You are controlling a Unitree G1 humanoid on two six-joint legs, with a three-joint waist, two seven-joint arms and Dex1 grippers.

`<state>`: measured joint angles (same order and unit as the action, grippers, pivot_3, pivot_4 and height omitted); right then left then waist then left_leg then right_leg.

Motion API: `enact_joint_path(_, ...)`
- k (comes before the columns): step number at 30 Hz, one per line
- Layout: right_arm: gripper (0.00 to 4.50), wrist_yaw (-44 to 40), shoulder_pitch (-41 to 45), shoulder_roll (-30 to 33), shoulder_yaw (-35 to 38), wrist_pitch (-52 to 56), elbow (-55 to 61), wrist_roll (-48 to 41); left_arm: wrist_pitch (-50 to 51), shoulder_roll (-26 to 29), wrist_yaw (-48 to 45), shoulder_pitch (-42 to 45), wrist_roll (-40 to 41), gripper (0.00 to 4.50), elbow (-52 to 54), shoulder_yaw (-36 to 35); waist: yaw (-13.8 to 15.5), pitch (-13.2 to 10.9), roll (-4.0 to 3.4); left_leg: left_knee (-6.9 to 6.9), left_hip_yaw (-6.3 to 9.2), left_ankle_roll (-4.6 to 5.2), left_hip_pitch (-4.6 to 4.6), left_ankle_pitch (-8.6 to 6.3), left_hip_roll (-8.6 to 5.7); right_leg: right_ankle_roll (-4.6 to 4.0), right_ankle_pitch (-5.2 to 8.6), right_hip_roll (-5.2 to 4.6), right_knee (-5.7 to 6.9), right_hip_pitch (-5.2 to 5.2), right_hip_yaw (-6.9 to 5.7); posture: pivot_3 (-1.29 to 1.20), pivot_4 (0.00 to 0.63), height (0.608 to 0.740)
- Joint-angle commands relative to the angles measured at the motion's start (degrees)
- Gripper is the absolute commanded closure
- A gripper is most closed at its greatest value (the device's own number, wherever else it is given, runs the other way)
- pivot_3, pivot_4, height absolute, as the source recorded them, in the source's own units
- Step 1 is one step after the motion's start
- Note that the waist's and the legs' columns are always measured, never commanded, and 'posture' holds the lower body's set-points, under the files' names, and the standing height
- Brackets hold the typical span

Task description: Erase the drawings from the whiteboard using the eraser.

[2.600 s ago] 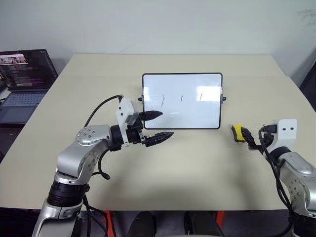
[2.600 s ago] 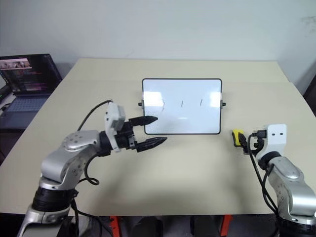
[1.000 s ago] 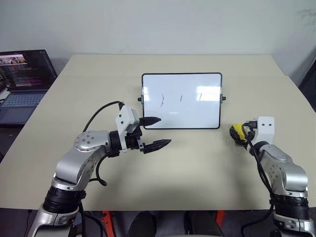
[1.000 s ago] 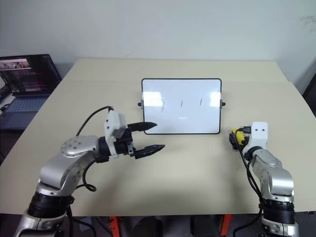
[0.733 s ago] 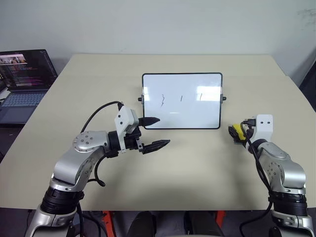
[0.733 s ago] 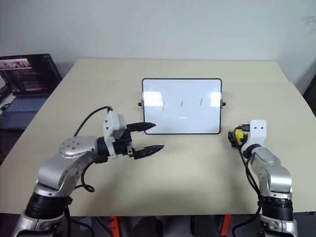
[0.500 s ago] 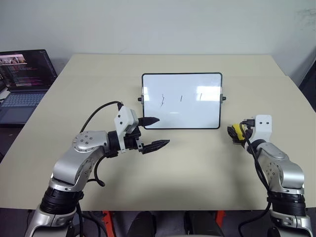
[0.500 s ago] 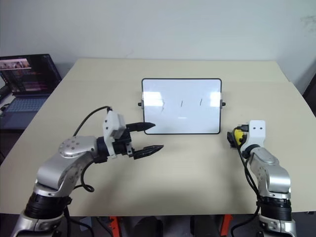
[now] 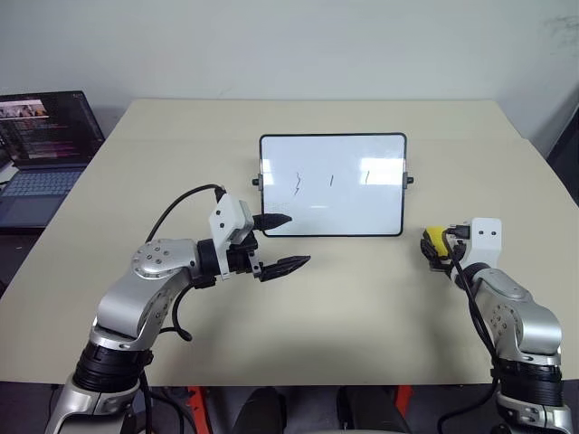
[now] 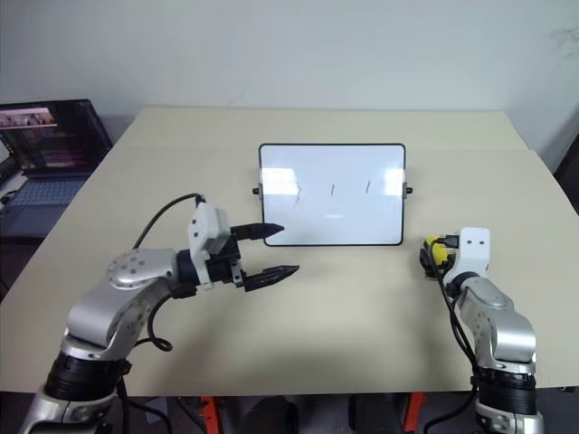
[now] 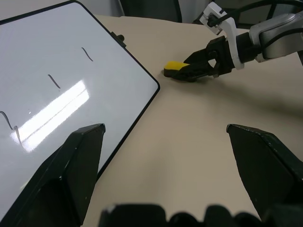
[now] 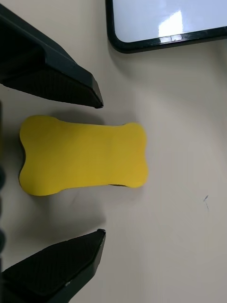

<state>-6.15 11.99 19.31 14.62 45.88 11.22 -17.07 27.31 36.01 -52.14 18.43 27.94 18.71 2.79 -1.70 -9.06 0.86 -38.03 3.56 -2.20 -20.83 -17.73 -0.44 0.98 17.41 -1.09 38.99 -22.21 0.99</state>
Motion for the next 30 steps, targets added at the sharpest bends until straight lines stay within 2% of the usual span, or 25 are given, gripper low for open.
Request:
enact_joint_path(1,0.42,0.0,0.6,0.2,1.5,-0.1,2.3,-0.5,-1.1,0.4,-0.3,0.9,0.1,0.0,1.5,-1.1,0.0,0.0,0.0,0.0,0.0,0.0,0.0,0.0,0.0,0.0,0.0,0.0,0.0,0.0,0.0,0.0,0.15,0.74)
enact_joint_path(2,0.61,0.0,0.7,0.2,1.5,-0.1,2.3,-0.5,-1.2,0.4,-0.2,0.9,0.0,0.0,1.4,-1.2,0.0,0.0,0.0,0.0,-0.01,0.0,0.0,0.0,0.0,0.0,0.0,0.0,0.0,0.0,0.01,0.0,0.15,0.74)
enact_joint_path(8,2.85,-0.3,1.3,0.6,1.5,-0.1,2.1,-0.5,-1.3,0.5,0.0,0.5,0.0,0.0,1.6,-1.3,0.0,0.0,0.0,0.0,0.0,0.0,0.0,0.0,0.0,0.0,0.0,0.0,0.0,0.0,0.0,0.0,0.15,0.74)
enact_joint_path(9,3.08,-0.3,1.3,0.6,1.5,-0.2,2.1,-0.4,-1.3,0.5,0.1,0.4,-0.1,0.0,1.6,-1.3,0.0,0.0,0.0,0.0,0.0,0.0,0.0,0.0,0.0,0.0,0.0,0.0,0.0,0.0,0.0,0.0,0.15,0.74)
enact_joint_path(22,3.16,-0.3,2.1,1.1,0.9,-0.1,2.6,0.0,-1.5,0.6,0.2,0.6,-0.3,0.0,1.2,-1.6,0.0,0.0,0.0,0.0,-0.01,0.0,0.0,0.0,0.0,0.0,0.0,0.0,0.0,0.0,0.0,0.0,0.15,0.74)
enact_joint_path(30,3.16,-5.6,7.1,7.0,-5.5,-12.0,3.8,5.6,-1.6,1.1,0.3,0.4,-0.4,0.0,1.0,-2.2,-0.2,0.0,-0.04,0.0,-0.05,0.0,0.02,0.0,0.0,0.0,0.0,0.0,0.01,-0.01,0.03,0.0,0.15,0.74)
